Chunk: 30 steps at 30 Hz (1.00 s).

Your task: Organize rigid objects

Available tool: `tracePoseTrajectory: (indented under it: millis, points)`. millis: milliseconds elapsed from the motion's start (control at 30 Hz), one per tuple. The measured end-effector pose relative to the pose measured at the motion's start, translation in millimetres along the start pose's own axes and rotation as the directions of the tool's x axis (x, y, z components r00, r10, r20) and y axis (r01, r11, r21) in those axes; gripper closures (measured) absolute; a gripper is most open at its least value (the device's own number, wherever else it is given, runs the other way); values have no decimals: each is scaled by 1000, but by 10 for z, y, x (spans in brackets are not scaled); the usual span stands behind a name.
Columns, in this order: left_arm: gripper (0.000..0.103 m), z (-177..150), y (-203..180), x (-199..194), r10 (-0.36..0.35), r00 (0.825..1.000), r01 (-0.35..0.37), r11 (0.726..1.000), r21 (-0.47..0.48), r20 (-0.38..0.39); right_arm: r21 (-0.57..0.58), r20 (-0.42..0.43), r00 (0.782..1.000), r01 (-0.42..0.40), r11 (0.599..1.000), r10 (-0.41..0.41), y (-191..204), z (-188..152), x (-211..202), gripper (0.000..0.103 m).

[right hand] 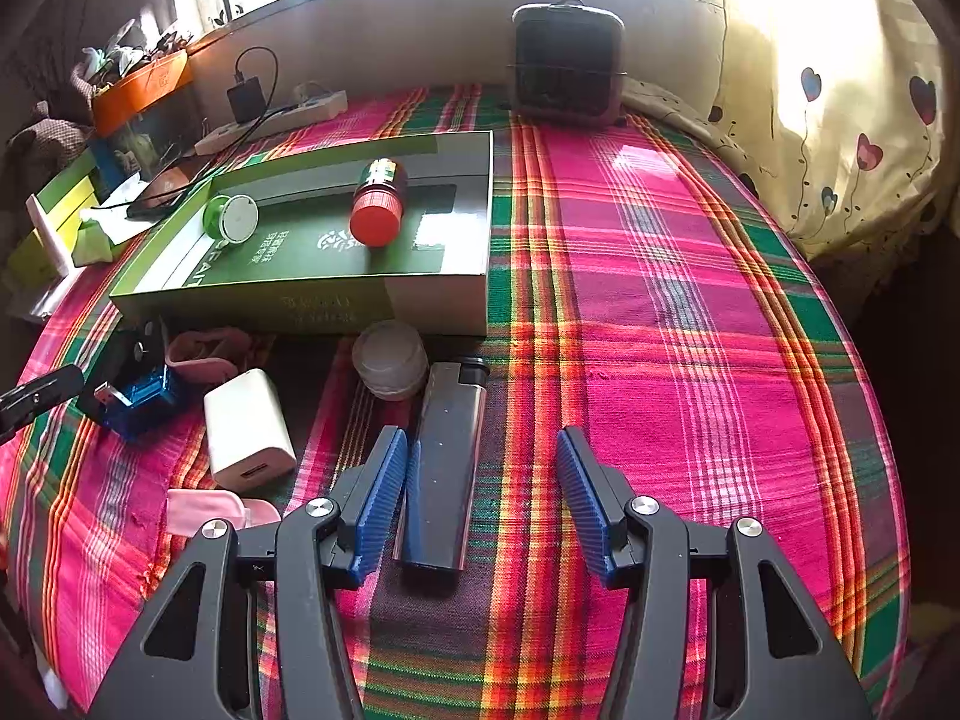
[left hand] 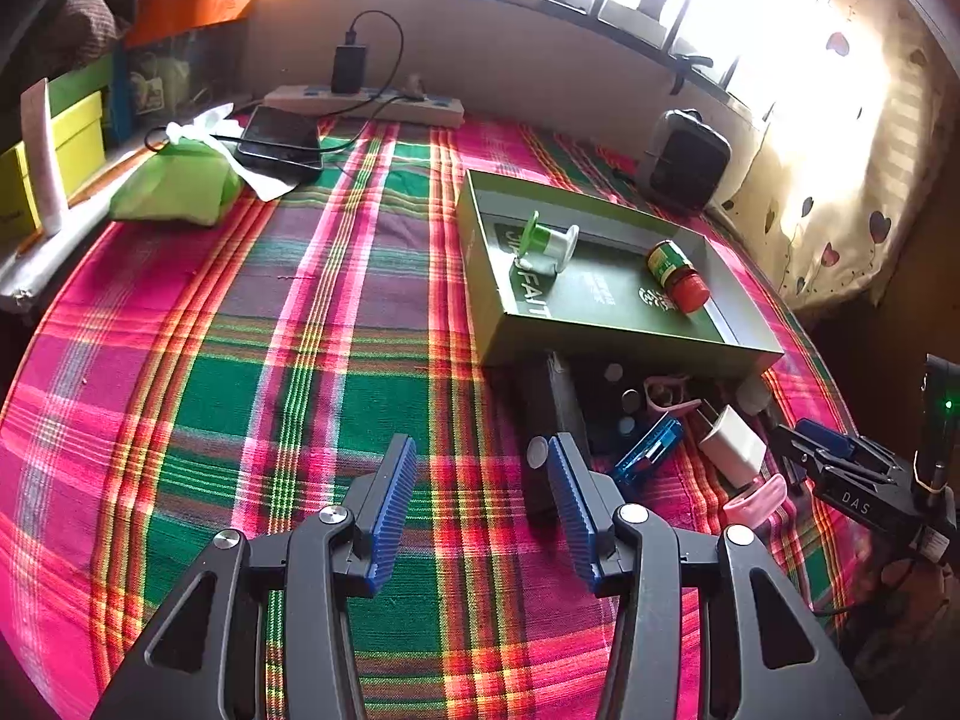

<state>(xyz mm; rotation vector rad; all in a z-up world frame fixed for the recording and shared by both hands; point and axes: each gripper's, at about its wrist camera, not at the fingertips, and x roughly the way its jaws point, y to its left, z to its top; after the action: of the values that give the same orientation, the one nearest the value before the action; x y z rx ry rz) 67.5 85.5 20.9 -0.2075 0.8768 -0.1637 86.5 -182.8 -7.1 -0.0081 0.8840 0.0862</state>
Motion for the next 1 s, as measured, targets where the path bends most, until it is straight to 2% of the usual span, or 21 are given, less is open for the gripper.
tracePoseTrajectory:
  millis: [167, 400, 467, 700, 1000]
  points:
    - [58, 8, -36, -6, -6, 1000, 6, 1000, 2, 0, -20, 2, 1000, 17, 1000, -17, 38, -1, 6, 53]
    - [58, 18, -123, -39, -21, 1000, 21, 1000, 16, 7, -21, 8, 1000, 21, 1000, -21, -10, 13, -4, 75]
    - [58, 22, -156, -26, -20, 1000, 20, 1000, 23, 4, -15, 9, 1000, 18, 1000, -18, -29, 12, -7, 78]
    - [58, 21, -251, 74, -5, 1000, 6, 998, 55, -24, 4, 10, 999, 31, 1000, -31, -114, -8, -28, 79]
    - [58, 58, -283, 228, 50, 998, -46, 996, 74, -48, 15, 11, 1000, 19, 1000, -19, -142, -5, -30, 79]
